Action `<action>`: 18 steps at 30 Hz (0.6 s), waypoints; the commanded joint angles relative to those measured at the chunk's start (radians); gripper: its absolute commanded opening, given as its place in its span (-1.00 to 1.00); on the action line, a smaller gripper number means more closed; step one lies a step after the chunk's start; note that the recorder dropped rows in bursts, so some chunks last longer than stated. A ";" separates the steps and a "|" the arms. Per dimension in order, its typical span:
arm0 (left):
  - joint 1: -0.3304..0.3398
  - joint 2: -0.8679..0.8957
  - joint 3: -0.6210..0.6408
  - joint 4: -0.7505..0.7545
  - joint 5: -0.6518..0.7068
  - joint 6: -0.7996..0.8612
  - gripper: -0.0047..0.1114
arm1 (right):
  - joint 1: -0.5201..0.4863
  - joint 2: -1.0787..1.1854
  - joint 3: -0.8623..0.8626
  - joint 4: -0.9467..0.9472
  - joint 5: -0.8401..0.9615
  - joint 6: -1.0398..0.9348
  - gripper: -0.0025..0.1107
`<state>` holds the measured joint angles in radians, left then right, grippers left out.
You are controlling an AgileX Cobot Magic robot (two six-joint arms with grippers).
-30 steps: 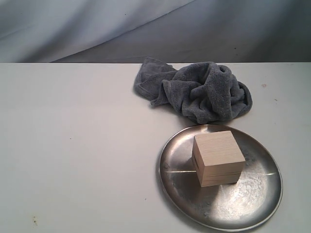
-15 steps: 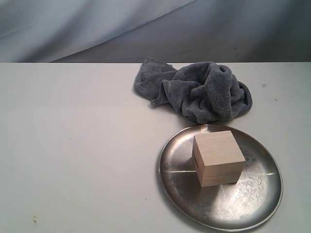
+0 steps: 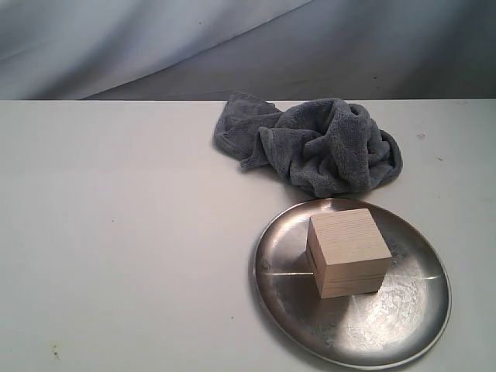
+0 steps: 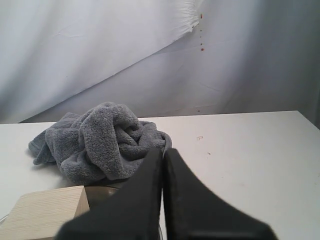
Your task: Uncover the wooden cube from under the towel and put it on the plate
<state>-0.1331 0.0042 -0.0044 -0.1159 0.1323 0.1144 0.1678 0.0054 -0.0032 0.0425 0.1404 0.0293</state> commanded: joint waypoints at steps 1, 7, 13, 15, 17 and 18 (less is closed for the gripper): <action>-0.005 -0.004 0.004 -0.002 0.000 -0.003 -0.92 | -0.008 -0.005 0.003 -0.015 -0.001 0.005 -0.96; -0.005 -0.004 0.004 -0.002 0.000 -0.003 -0.92 | -0.008 -0.005 0.003 -0.011 -0.001 0.005 -0.96; -0.005 -0.004 0.004 -0.002 0.000 -0.003 -0.92 | -0.008 -0.005 0.003 -0.004 -0.001 0.005 -0.96; -0.005 -0.004 0.004 -0.002 0.000 -0.003 -0.92 | -0.008 -0.005 0.003 -0.004 -0.001 0.005 -0.96; -0.005 -0.004 0.004 -0.002 0.000 -0.003 -0.92 | -0.008 -0.005 0.003 -0.004 -0.001 0.005 -0.96; -0.005 -0.004 0.004 -0.002 0.000 -0.003 -0.92 | -0.008 -0.005 0.003 -0.004 -0.001 0.005 -0.96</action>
<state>-0.1331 0.0042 -0.0044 -0.1159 0.1323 0.1144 0.1678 0.0054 -0.0032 0.0425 0.1404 0.0293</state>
